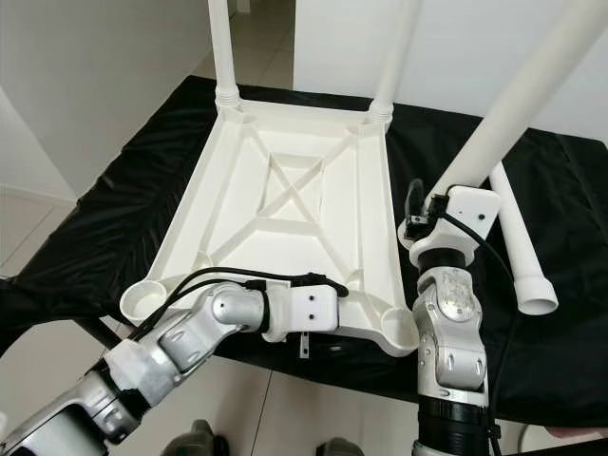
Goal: Building children table
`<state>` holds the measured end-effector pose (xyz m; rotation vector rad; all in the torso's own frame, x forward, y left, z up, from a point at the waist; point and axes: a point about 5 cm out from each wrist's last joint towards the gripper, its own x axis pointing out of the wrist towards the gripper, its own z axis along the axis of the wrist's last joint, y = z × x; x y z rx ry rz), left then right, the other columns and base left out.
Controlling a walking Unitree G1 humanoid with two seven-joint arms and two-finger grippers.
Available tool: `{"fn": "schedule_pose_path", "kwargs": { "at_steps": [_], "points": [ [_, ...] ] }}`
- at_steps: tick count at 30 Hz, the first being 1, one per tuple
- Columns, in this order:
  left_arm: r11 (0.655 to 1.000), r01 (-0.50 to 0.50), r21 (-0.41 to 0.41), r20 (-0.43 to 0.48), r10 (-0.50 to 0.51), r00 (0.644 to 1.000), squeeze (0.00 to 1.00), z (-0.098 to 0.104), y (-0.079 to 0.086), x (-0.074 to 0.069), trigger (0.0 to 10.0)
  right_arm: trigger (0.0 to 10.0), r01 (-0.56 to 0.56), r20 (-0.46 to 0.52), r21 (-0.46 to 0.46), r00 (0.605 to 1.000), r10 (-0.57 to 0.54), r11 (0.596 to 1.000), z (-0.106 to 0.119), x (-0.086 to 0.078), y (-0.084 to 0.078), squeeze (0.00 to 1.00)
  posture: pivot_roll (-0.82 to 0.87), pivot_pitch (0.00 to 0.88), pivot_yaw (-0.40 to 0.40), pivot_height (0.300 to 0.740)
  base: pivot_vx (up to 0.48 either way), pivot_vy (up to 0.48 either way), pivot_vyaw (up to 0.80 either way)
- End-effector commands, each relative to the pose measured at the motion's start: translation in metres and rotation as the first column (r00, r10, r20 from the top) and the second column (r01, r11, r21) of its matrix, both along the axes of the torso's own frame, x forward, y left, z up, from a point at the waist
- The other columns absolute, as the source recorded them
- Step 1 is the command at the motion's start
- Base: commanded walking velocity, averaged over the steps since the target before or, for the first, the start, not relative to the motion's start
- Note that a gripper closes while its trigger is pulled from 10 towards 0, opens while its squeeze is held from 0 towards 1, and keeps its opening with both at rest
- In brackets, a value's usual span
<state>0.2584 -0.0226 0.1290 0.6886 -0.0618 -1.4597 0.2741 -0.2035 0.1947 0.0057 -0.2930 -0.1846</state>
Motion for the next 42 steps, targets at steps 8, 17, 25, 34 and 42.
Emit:
{"fn": "schedule_pose_path", "kwargs": {
  "at_steps": [8,17,25,34,42],
  "points": [
    [0.954,-0.292,-0.068,0.016,0.294,0.956,0.00,0.005,0.001,0.030,10.0,10.0,0.011,0.010,0.005,1.000,-0.011,1.000,0.003,0.000,0.000,0.00,0.02,0.000,-0.026,0.740,0.000,0.000,0.00],
    [0.921,-0.370,-0.121,0.047,0.378,0.925,0.00,0.014,-0.006,0.045,10.0,10.0,0.021,0.009,0.004,1.000,-0.021,1.000,0.003,0.000,-0.002,0.00,0.01,0.000,-0.022,0.740,0.000,0.000,0.00],
    [0.889,-0.442,-0.123,0.059,0.451,0.891,0.00,0.016,-0.008,0.056,10.0,10.0,0.029,0.009,0.009,1.000,-0.030,1.000,0.003,-0.003,-0.003,0.00,0.01,0.000,-0.012,0.740,0.000,0.000,0.00],
    [0.847,-0.513,-0.138,0.075,0.525,0.848,0.00,0.018,-0.003,0.066,10.0,10.0,0.030,0.008,0.015,1.000,-0.030,0.999,0.001,-0.003,-0.002,0.00,0.01,0.000,-0.006,0.740,0.000,0.000,0.00],
    [0.827,-0.539,-0.158,0.067,0.554,0.830,0.00,0.022,-0.002,0.070,10.0,10.0,0.027,0.003,0.016,1.000,-0.027,1.000,0.000,-0.004,0.000,0.00,0.01,0.000,-0.007,0.740,0.000,0.000,0.00]
  ]
}}
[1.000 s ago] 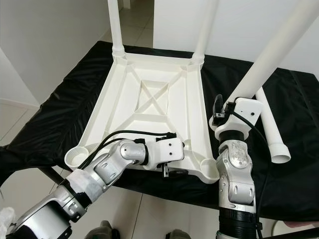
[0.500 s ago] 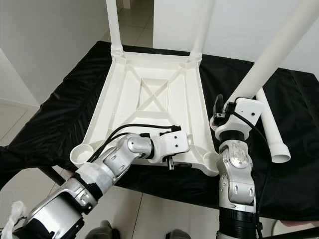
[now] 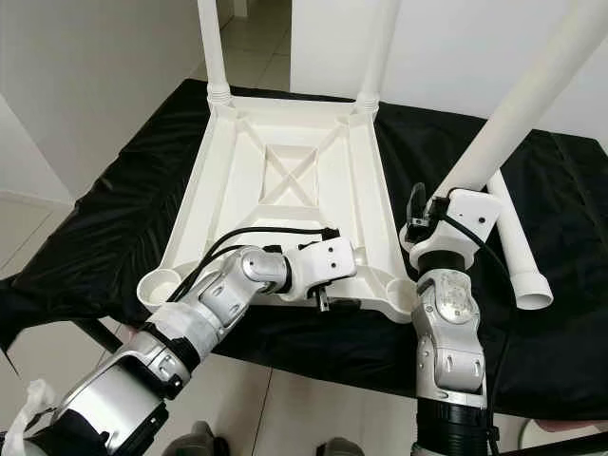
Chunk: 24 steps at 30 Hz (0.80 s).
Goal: Building children table
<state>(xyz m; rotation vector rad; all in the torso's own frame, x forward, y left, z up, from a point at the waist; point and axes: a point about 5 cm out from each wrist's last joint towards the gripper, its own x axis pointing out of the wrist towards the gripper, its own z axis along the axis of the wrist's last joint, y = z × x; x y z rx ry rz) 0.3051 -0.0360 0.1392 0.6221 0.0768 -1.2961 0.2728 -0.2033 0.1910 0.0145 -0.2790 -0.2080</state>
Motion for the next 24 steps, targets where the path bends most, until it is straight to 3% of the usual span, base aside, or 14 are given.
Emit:
{"fn": "schedule_pose_path", "kwargs": {
  "at_steps": [1,5,8,11,12,15,24],
  "points": [
    [0.921,-0.355,-0.161,0.153,0.379,0.913,0.00,0.013,0.011,0.022,10.0,10.0,0.004,0.015,0.003,1.000,-0.004,1.000,0.003,-0.003,0.000,0.00,0.01,0.000,-0.006,0.740,0.000,0.000,0.00],
    [0.923,-0.342,-0.177,0.125,0.366,0.922,0.00,0.015,0.010,0.021,10.0,10.0,0.003,0.013,0.002,1.000,-0.003,1.000,0.003,-0.003,0.000,0.00,0.01,0.000,-0.006,0.740,0.000,0.000,0.00],
    [0.934,-0.164,-0.318,-0.046,0.157,0.986,0.00,0.025,0.011,-0.002,10.0,10.0,-0.009,-0.013,-0.016,1.000,0.009,1.000,-0.004,-0.007,0.000,0.00,0.02,0.000,-0.008,0.740,0.000,0.000,0.00],
    [0.934,-0.164,-0.318,-0.046,0.157,0.986,0.00,0.025,0.011,-0.002,10.0,10.0,-0.009,-0.013,-0.016,1.000,0.009,1.000,-0.004,-0.007,0.000,0.00,0.02,0.000,-0.008,0.740,0.000,0.000,0.00],
    [0.932,-0.084,-0.354,-0.060,0.067,0.996,0.00,0.026,0.017,-0.012,10.0,10.0,-0.015,-0.026,-0.021,1.000,0.014,1.000,-0.008,-0.010,0.000,0.00,0.02,0.004,-0.010,0.740,0.000,0.000,0.00],
    [0.932,-0.066,-0.356,-0.070,0.044,0.997,0.00,0.025,0.021,-0.015,10.0,10.0,-0.018,-0.032,-0.024,0.999,0.017,1.000,-0.010,-0.012,-0.001,0.00,0.02,0.005,-0.011,0.740,0.000,0.000,0.00],
    [0.921,-0.014,-0.389,-0.190,-0.066,0.980,0.00,0.024,0.036,-0.026,10.0,10.0,-0.027,-0.048,-0.015,0.998,0.027,1.000,-0.020,-0.028,-0.003,0.00,0.02,0.001,-0.020,0.740,0.000,0.000,0.00]
  ]
}}
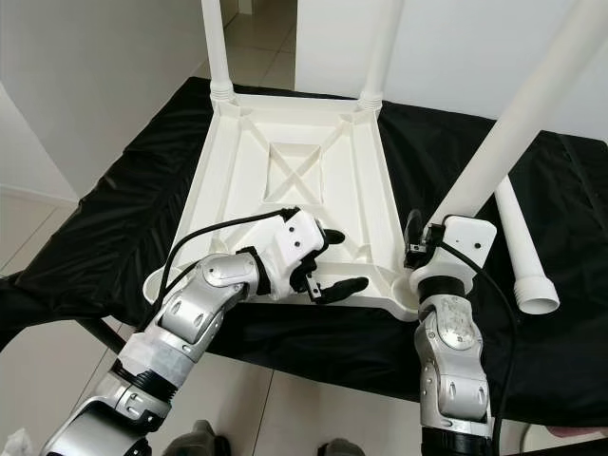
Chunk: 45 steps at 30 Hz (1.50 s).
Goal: Building children table
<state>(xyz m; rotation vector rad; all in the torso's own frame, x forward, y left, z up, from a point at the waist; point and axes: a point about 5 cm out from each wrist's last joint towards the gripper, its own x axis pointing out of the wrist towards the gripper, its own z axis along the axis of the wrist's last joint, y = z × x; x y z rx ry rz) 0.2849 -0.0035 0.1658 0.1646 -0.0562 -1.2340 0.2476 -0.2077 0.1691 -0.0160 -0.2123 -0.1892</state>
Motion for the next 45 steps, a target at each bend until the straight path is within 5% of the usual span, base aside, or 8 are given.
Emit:
{"fn": "schedule_pose_path", "kwargs": {
  "at_steps": [1,11,25,35,45],
  "points": [
    [0.991,0.133,0.003,-0.045,-0.133,0.990,0.00,-0.002,0.005,-0.010,10.0,10.0,-0.013,0.018,0.013,1.000,0.012,1.000,0.000,-0.006,0.001,0.00,0.01,0.000,-0.020,0.740,0.000,0.000,0.00],
    [0.984,0.176,-0.028,-0.096,-0.178,0.979,0.00,0.000,0.008,-0.022,10.0,10.0,-0.014,-0.064,0.002,0.998,0.014,1.000,-0.018,-0.025,-0.004,0.00,0.00,0.000,-0.020,0.740,0.000,0.000,0.00],
    [0.982,0.190,-0.019,-0.112,-0.191,0.975,0.00,-0.002,0.008,-0.033,10.0,10.0,-0.066,-0.147,-0.038,0.987,0.060,0.997,-0.040,-0.016,-0.008,0.00,0.01,0.000,-0.017,0.740,0.000,0.000,0.00],
    [0.987,0.161,-0.001,-0.113,-0.160,0.981,0.00,-0.001,0.008,-0.034,10.0,10.0,-0.213,-0.208,-0.128,0.961,0.184,0.969,-0.050,-0.007,0.000,0.00,0.02,0.001,-0.020,0.740,0.000,0.000,0.00],
    [0.988,0.153,0.004,-0.101,-0.152,0.983,0.00,0.002,0.011,-0.033,10.0,10.0,-0.379,-0.261,-0.178,0.908,0.328,0.908,-0.059,-0.023,0.008,0.00,0.02,0.005,-0.015,0.740,0.000,0.000,0.00]
  ]
}}
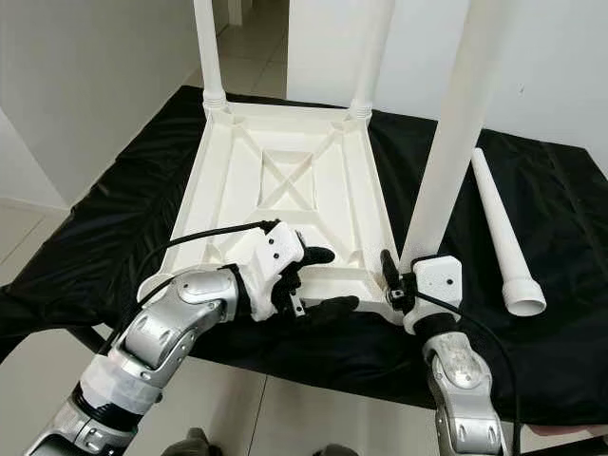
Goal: Building children table
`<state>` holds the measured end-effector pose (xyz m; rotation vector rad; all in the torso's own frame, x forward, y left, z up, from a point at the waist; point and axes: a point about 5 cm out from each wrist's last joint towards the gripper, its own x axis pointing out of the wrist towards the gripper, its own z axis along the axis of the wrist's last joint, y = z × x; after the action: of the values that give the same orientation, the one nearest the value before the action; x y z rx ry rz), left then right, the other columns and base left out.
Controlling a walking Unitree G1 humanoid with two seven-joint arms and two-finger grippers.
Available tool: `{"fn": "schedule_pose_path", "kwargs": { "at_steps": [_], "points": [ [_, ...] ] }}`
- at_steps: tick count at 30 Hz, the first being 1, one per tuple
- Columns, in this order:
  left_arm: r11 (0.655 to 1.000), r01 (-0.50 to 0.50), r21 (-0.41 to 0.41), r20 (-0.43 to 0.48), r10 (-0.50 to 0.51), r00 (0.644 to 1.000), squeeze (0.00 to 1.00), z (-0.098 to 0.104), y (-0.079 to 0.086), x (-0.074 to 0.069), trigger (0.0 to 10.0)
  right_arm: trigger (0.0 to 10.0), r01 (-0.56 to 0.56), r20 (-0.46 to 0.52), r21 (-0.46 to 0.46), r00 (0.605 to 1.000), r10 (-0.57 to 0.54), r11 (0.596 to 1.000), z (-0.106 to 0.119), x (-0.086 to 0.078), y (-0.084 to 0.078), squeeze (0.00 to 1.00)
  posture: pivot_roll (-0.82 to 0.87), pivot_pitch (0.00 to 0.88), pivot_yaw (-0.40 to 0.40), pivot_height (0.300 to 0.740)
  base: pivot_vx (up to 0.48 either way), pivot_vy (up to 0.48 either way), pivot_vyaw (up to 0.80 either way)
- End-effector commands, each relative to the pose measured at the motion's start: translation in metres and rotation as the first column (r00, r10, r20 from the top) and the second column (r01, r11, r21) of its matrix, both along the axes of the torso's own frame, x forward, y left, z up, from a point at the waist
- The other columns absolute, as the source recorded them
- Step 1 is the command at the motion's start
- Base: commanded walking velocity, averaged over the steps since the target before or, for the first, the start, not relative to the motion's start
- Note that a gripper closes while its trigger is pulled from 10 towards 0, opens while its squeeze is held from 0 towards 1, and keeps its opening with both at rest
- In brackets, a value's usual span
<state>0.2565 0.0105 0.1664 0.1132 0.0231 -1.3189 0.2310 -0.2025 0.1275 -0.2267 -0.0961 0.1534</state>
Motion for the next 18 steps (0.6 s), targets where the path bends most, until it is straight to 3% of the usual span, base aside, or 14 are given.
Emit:
{"fn": "schedule_pose_path", "kwargs": {
  "at_steps": [1,6,12,18],
  "points": [
    [0.997,0.077,0.001,-0.006,-0.077,0.997,0.00,0.002,-0.003,-0.005,10.0,10.0,-0.037,-0.107,-0.009,0.994,0.036,0.999,-0.020,-0.008,0.000,0.00,0.01,0.006,-0.010,0.740,0.000,0.000,0.00],
    [0.997,0.083,0.006,0.001,-0.083,0.997,0.00,0.003,-0.004,-0.004,10.0,10.0,-0.031,-0.118,-0.008,0.993,0.030,1.000,-0.023,-0.009,-0.005,0.00,0.01,0.006,-0.007,0.740,0.000,0.000,0.00],
    [0.996,0.089,0.003,0.007,-0.089,0.996,0.00,0.005,-0.007,-0.004,10.0,10.0,0.103,-0.147,0.108,0.985,-0.086,0.989,-0.032,-0.001,-0.020,0.00,0.01,0.007,-0.006,0.740,0.000,0.000,0.00],
    [0.996,0.088,0.001,0.008,-0.088,0.996,0.00,0.006,-0.007,-0.004,10.0,10.0,0.143,-0.163,0.202,0.980,-0.110,0.969,-0.036,0.002,-0.018,0.00,0.01,0.007,-0.010,0.740,0.000,0.000,0.00]
  ]
}}
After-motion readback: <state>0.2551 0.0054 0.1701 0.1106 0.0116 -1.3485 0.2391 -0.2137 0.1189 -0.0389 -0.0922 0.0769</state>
